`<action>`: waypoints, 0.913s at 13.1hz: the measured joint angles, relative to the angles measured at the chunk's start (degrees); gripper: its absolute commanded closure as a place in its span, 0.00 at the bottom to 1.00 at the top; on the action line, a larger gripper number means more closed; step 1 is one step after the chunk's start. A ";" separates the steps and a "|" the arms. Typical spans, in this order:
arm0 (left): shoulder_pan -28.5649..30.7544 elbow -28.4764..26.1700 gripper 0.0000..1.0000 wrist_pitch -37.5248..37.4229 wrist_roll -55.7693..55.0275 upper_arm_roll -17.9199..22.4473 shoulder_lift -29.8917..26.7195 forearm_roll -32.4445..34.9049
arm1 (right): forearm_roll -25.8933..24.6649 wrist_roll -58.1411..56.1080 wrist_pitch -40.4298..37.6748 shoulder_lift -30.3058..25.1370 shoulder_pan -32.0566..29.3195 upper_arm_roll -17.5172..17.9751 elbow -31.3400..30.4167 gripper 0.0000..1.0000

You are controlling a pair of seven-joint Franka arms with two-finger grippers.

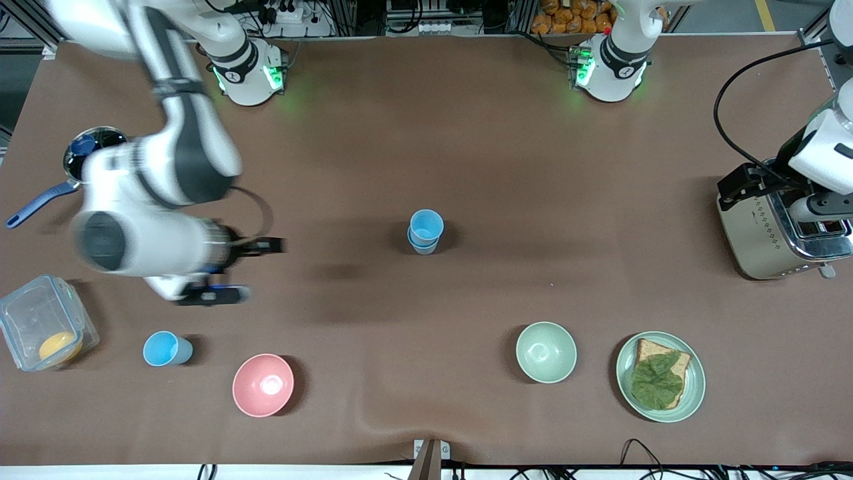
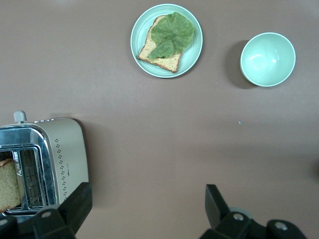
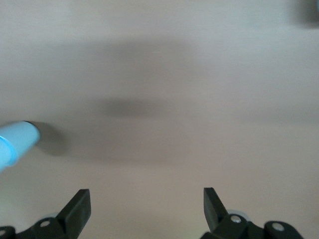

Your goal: Stack blue cups with both arms

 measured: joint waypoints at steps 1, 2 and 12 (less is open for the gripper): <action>0.03 0.01 0.00 -0.05 0.34 0.00 -0.20 0.00 | -0.81 -3.51 -0.05 -2.39 -3.46 0.00 -2.12 0.00; 0.02 0.07 0.00 -0.07 0.59 0.00 -0.37 0.00 | -3.35 -5.74 -0.41 -4.98 -6.38 0.00 -3.61 0.00; 0.02 2.58 0.00 -6.58 1.07 -0.01 -0.87 -2.76 | -10.81 -6.79 -11.30 -23.15 -13.47 1.40 -5.18 0.00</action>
